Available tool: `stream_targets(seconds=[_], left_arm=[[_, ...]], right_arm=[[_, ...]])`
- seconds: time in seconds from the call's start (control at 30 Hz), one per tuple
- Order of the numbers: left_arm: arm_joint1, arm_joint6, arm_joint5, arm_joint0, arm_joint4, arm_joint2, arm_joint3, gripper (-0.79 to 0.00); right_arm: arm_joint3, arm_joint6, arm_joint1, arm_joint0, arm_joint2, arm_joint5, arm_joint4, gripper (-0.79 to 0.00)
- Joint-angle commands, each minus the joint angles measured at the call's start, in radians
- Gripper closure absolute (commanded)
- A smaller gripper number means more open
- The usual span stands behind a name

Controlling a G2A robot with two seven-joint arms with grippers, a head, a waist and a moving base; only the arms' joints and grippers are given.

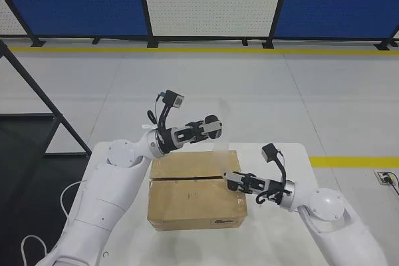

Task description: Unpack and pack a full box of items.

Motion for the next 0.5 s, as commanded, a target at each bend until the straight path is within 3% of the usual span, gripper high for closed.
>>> stream_targets(seconds=[0.0, 0.23, 0.47], left_arm=[[0.002, 0.003, 0.000, 0.004, 0.002, -0.003, -0.003, 0.000], [0.005, 0.006, 0.005, 0.010, 0.001, -0.011, -0.004, 0.000], [0.008, 0.004, 0.003, 0.016, -0.002, -0.016, 0.002, 0.000]], right_arm=[[0.013, 0.004, -0.002, 0.009, -0.007, 0.004, -0.001, -0.551], [0.040, 0.009, -0.004, 0.033, -0.018, 0.034, -0.019, -0.576], [0.051, -0.007, -0.006, 0.039, -0.019, 0.044, -0.021, -0.542]])
